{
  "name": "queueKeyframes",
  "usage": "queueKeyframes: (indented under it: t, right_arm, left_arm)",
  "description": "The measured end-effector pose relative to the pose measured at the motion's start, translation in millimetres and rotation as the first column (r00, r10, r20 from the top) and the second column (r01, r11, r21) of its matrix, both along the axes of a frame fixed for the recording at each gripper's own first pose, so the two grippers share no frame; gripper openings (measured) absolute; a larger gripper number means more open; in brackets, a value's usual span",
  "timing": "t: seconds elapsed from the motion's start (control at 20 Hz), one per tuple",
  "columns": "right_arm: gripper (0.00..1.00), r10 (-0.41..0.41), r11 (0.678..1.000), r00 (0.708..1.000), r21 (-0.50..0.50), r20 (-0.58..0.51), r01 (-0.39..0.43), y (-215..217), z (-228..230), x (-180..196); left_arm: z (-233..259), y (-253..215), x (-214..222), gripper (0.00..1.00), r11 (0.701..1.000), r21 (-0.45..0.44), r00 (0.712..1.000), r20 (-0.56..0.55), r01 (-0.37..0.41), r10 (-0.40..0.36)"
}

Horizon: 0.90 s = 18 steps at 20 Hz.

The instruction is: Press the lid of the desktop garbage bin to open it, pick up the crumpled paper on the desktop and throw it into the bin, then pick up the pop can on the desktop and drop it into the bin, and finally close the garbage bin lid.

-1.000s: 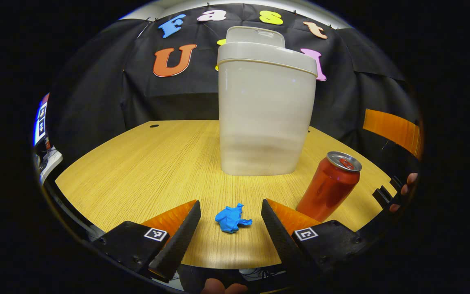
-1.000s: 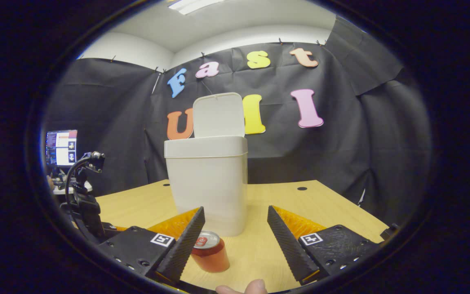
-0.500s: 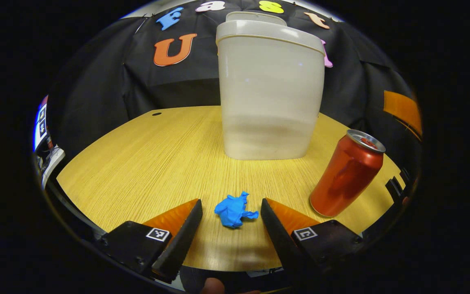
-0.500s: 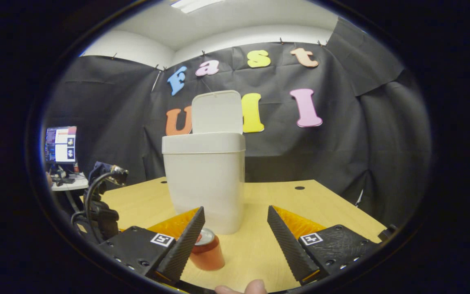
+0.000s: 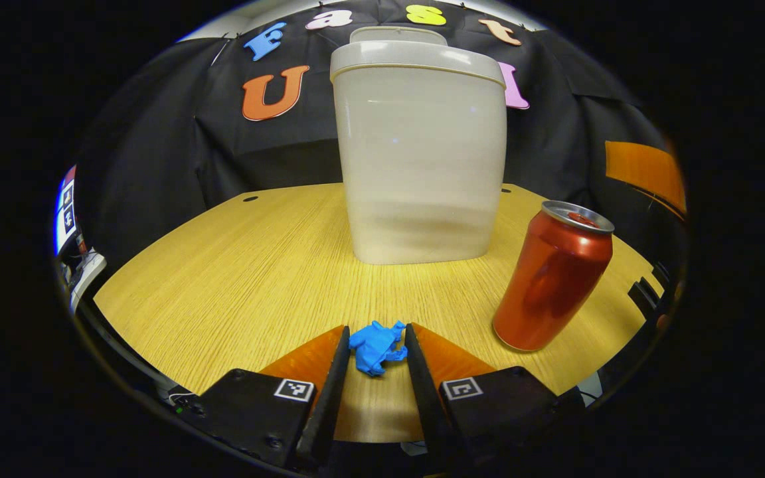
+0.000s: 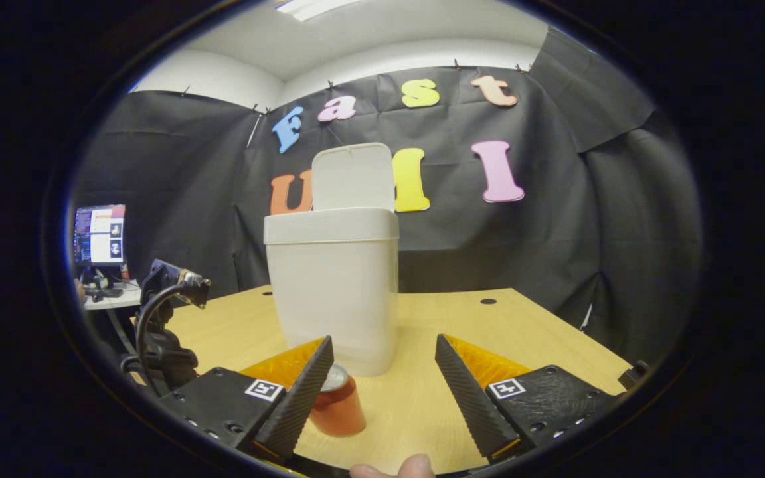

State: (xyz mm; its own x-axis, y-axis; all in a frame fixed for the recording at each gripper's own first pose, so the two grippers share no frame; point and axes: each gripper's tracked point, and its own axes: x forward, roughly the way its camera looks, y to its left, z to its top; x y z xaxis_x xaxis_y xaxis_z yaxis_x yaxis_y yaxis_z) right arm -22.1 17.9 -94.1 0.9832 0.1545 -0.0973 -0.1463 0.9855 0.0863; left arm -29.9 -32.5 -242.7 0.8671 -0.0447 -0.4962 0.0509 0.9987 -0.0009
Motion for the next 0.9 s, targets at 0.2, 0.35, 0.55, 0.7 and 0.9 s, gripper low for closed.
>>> queueKeyframes:
  t: [0.2,0.35,0.55,0.7,0.9]
  right_arm:
    - [0.96,0.01,1.0,1.0,0.011,-0.017,-0.01,1.7,-4.4,-1.3]
    - [0.96,0.009,1.0,1.0,0.016,-0.011,-0.009,3.5,-1.8,-3.6]
    - [0.96,0.015,1.0,1.0,0.016,-0.007,-0.015,9.1,-1.3,-8.5]
    - [0.96,0.035,0.999,0.999,0.027,-0.02,-0.034,20.0,-5.2,-15.1]
    - [0.96,0.037,0.999,0.999,0.027,-0.021,-0.037,33.2,-7.2,-22.7]
  left_arm:
    - [-0.1,-1.4,-0.9,0.37,1.0,-0.001,1.0,0.006,0.005,-0.005]
    - [0.1,-1.2,-0.8,0.32,1.0,-0.012,1.0,0.009,0.01,-0.009]
    - [4.6,-1.7,-3.2,0.29,0.999,-0.045,1.0,0.01,0.014,-0.014]
    - [17.7,2.7,-3.2,0.29,0.999,-0.051,0.999,0.038,0.011,-0.009]
    - [48.5,16.7,1.8,0.29,0.999,-0.053,0.995,0.102,-0.011,0.016]
